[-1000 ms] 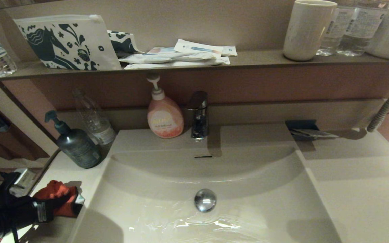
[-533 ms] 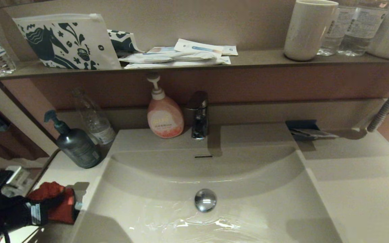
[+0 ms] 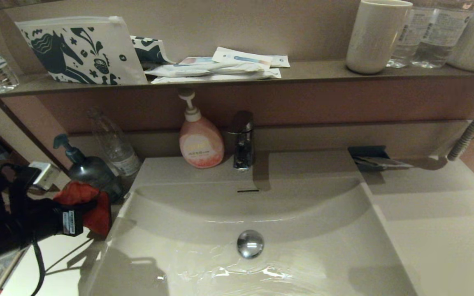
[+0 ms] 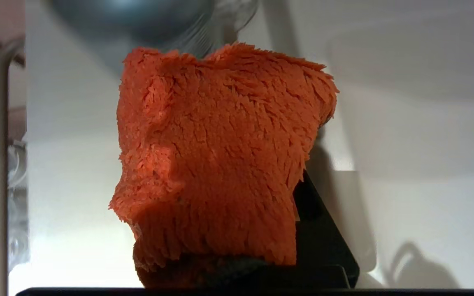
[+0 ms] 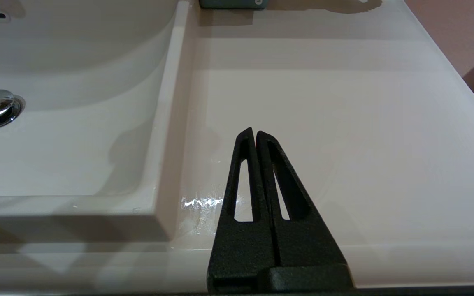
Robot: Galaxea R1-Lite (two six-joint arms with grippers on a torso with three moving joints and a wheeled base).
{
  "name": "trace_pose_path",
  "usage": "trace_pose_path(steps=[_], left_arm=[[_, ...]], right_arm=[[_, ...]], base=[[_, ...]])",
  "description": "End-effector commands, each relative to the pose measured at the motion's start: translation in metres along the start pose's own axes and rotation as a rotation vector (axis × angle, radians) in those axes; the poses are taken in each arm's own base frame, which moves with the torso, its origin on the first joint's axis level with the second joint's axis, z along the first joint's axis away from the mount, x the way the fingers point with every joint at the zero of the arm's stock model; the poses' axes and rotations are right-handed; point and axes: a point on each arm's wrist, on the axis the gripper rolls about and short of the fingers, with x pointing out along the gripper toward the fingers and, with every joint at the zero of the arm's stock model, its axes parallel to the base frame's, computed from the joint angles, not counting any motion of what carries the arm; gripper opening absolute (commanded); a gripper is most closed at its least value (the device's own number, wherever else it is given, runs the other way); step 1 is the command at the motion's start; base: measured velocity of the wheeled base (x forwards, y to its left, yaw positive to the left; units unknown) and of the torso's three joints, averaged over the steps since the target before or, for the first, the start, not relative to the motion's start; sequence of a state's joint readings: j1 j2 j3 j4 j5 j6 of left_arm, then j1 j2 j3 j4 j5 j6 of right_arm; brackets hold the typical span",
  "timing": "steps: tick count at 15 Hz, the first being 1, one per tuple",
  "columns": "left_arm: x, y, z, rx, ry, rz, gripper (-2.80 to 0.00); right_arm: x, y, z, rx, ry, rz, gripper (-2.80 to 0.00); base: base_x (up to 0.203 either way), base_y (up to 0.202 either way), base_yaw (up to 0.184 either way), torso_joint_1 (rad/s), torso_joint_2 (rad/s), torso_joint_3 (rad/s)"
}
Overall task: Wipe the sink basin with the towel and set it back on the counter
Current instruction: Wipe the sink
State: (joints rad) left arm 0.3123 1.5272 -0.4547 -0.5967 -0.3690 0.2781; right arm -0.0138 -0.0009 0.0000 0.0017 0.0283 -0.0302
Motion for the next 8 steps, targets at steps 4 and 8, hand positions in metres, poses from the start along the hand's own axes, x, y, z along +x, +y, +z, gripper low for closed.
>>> trace_pose_path(steps=[4,8], left_arm=[[0.011,0.002,-0.002,-0.005,0.021,-0.002,0.00],[0.000,0.006,0.004,0.000,-0.008,0.049,0.00]], right_arm=[[0.000,0.000,0.000,0.000,0.001,0.001,-2.80],[0.000,0.000,0.000,0.000,0.001,0.001,-2.80]], base=[[0.000,0.000,0.000,0.000,0.00,0.000],[0.000,0.000,0.000,0.000,0.00,0.000]])
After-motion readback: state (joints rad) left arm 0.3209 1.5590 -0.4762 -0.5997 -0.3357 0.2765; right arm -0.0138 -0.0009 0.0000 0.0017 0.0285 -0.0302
